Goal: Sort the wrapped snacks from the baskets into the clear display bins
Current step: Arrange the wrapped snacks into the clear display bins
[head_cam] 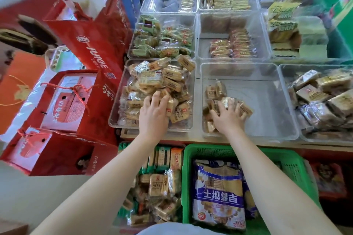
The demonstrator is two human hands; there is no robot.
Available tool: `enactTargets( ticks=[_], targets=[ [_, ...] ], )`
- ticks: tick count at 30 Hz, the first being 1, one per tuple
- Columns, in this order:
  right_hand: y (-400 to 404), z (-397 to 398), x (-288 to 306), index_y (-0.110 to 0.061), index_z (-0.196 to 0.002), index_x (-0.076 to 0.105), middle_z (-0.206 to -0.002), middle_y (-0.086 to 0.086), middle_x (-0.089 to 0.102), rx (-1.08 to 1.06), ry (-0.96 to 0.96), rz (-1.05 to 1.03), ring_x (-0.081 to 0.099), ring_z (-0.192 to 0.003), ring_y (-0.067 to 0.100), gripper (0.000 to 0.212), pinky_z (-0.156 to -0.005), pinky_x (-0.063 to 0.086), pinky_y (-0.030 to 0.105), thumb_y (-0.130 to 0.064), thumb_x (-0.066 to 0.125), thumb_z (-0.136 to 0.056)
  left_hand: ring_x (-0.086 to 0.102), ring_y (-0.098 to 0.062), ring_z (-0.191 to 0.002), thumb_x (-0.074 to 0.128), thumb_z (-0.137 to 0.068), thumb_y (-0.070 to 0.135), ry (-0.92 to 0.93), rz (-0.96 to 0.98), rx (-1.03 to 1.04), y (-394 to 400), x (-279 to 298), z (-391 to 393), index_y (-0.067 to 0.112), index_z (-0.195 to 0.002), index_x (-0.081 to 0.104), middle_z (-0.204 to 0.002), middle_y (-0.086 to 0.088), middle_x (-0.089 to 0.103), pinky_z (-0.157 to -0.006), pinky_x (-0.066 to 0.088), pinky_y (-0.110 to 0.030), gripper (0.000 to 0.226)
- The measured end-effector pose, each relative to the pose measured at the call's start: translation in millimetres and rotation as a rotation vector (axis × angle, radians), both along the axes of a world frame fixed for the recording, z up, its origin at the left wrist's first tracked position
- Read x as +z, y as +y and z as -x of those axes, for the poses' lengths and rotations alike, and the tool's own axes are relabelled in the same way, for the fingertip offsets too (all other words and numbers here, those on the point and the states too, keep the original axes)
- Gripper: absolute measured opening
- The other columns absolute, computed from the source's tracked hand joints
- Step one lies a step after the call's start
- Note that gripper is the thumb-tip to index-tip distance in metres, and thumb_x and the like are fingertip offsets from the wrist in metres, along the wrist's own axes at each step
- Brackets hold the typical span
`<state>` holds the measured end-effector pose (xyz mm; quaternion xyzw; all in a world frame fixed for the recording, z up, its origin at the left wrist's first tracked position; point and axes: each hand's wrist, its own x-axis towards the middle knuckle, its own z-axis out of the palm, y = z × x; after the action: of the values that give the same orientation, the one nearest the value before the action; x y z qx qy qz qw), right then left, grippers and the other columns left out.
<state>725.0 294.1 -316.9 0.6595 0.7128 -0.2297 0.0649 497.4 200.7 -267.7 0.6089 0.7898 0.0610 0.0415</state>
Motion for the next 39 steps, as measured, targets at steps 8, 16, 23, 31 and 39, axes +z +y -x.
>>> enactTargets(
  ticks=[8, 16, 23, 31, 39],
  targets=[
    [-21, 1, 20, -0.016, -0.096, 0.066, -0.106, 0.005, 0.065, -0.118, 0.617, -0.460, 0.056, -0.108, 0.024, 0.035, -0.095, 0.047, 0.048, -0.036, 0.036, -0.095, 0.054, -0.038, -0.108, 0.079, -0.072, 0.019, -0.105, -0.226, -0.156, -2, 12, -24, 0.016, -0.128, 0.062, -0.126, -0.015, 0.057, -0.082, 0.051, -0.048, 0.059],
    [-37, 13, 74, -0.030, -0.123, 0.057, -0.089, -0.007, 0.062, -0.047, 1.046, -0.009, 0.062, -0.070, 0.001, 0.032, -0.062, 0.053, 0.020, -0.021, 0.068, -0.094, 0.046, -0.031, -0.126, 0.076, -0.078, 0.023, -0.244, -0.351, -0.326, 7, 17, -59, 0.018, -0.139, 0.055, -0.139, -0.012, 0.048, -0.101, 0.047, -0.044, 0.064],
    [-4, -11, 25, -0.021, -0.146, 0.049, -0.149, 0.016, 0.041, -0.094, 0.340, -0.430, 0.039, -0.132, 0.035, 0.049, -0.107, 0.038, 0.049, -0.017, 0.055, -0.097, 0.008, -0.033, -0.152, 0.046, -0.090, 0.047, -0.076, -0.307, 0.091, 6, -14, 2, 0.009, -0.155, 0.023, -0.163, -0.015, 0.015, -0.123, 0.011, -0.050, 0.079],
    [-15, 12, 27, -0.012, -0.127, 0.063, -0.139, 0.010, 0.055, 0.092, 0.217, -0.436, 0.042, -0.135, 0.032, 0.033, -0.115, 0.024, 0.050, -0.021, 0.055, -0.095, 0.006, -0.031, -0.151, 0.034, -0.092, 0.054, -0.076, -0.149, 0.141, 6, -51, 10, 0.009, -0.157, 0.017, -0.164, -0.016, 0.010, -0.123, -0.005, -0.041, 0.080],
    [-7, 108, 36, -0.019, -0.132, 0.057, -0.125, 0.001, 0.064, 0.387, 0.327, -0.263, 0.052, -0.120, 0.024, 0.050, -0.098, 0.037, 0.041, -0.047, 0.063, -0.090, 0.007, -0.033, -0.151, 0.025, -0.092, 0.052, -0.062, -0.076, 0.154, 7, -49, 9, 0.009, -0.156, 0.018, -0.165, -0.015, 0.005, -0.122, -0.008, -0.042, 0.077]
  ],
)
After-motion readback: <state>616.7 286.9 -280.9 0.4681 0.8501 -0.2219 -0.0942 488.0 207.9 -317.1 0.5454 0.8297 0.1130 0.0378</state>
